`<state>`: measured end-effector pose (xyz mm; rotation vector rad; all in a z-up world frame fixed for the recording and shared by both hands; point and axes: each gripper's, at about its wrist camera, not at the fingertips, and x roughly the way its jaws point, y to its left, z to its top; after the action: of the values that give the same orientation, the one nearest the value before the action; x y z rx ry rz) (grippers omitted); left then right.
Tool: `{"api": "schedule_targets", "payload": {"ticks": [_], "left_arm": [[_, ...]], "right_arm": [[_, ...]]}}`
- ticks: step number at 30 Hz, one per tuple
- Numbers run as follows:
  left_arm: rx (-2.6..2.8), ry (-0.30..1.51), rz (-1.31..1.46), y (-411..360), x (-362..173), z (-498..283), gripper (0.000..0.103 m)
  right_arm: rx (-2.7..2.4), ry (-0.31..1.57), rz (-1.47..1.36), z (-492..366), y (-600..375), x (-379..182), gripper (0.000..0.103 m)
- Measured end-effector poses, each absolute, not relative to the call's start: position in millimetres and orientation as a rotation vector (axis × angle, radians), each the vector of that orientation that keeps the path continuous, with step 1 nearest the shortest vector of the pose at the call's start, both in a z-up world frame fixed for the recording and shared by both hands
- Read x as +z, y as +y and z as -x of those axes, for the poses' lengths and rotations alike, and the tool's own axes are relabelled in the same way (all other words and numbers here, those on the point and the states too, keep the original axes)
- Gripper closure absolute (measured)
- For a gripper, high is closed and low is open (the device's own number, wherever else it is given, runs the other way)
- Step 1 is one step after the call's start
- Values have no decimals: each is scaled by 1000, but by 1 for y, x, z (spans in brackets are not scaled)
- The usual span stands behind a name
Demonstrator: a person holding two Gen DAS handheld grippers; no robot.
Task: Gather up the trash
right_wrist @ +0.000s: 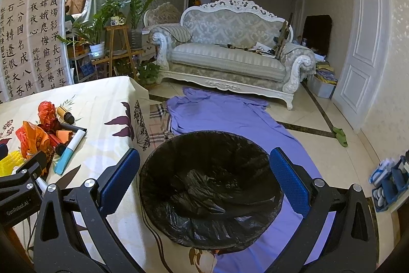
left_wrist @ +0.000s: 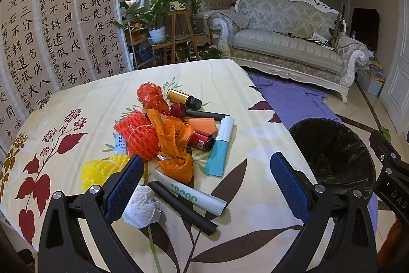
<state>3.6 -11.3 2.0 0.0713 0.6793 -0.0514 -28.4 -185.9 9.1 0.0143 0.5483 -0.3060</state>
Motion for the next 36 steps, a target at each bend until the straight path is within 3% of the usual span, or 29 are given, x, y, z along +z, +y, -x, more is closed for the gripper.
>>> {"api": "schedule_targets", "payload": {"ticks": [36], "left_arm": [[-62, 688, -89, 9, -1, 0, 7]], "right_arm": [[-241, 632, -38, 15, -176, -2, 7]]}}
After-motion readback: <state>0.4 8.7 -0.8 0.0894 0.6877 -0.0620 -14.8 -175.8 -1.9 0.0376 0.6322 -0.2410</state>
